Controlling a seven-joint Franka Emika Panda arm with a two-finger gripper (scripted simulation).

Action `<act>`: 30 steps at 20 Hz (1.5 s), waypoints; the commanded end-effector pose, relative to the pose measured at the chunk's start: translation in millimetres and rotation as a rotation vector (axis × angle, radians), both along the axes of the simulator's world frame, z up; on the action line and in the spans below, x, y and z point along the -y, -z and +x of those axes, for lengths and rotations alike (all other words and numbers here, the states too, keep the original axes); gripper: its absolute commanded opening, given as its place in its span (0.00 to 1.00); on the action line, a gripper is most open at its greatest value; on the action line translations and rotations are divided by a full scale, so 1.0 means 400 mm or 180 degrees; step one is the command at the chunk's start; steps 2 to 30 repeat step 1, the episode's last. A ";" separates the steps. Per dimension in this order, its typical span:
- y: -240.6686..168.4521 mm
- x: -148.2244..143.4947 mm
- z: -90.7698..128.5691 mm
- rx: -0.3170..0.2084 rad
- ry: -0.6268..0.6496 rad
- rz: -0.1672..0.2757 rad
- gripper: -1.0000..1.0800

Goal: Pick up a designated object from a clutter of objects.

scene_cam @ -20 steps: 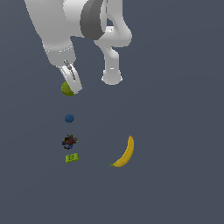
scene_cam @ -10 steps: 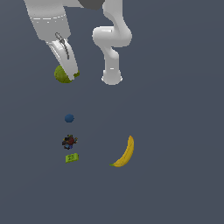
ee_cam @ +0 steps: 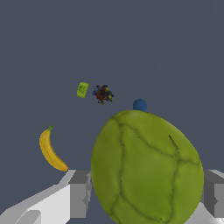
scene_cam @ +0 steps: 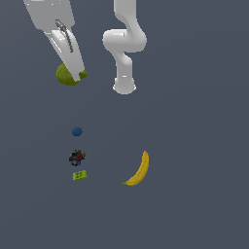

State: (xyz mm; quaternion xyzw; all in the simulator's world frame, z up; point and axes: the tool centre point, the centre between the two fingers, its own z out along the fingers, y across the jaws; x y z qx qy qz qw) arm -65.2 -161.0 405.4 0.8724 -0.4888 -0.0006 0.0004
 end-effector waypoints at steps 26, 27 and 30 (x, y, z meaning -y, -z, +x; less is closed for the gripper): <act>-0.006 0.000 0.002 0.0004 0.0000 -0.0001 0.00; -0.006 0.000 0.002 0.0004 0.0000 -0.0001 0.00; -0.006 0.000 0.002 0.0004 0.0000 -0.0001 0.00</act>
